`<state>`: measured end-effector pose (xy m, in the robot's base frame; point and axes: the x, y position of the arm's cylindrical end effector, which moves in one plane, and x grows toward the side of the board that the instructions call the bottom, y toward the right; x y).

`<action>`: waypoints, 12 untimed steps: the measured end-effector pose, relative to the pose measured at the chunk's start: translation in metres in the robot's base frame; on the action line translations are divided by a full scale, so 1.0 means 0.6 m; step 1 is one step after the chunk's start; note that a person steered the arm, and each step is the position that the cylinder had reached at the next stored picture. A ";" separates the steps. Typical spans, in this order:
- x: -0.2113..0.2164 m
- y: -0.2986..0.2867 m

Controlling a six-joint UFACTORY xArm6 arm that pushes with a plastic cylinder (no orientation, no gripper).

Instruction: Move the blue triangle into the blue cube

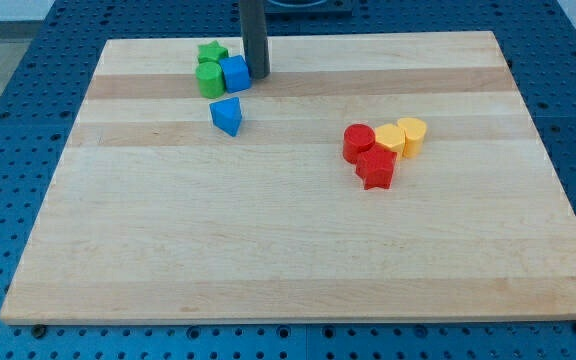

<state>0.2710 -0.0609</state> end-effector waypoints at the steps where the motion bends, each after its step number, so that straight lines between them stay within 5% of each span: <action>1: 0.000 0.001; 2: 0.009 0.029; 4: 0.151 0.094; 6: 0.273 0.018; 12: 0.165 -0.055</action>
<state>0.3702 -0.0940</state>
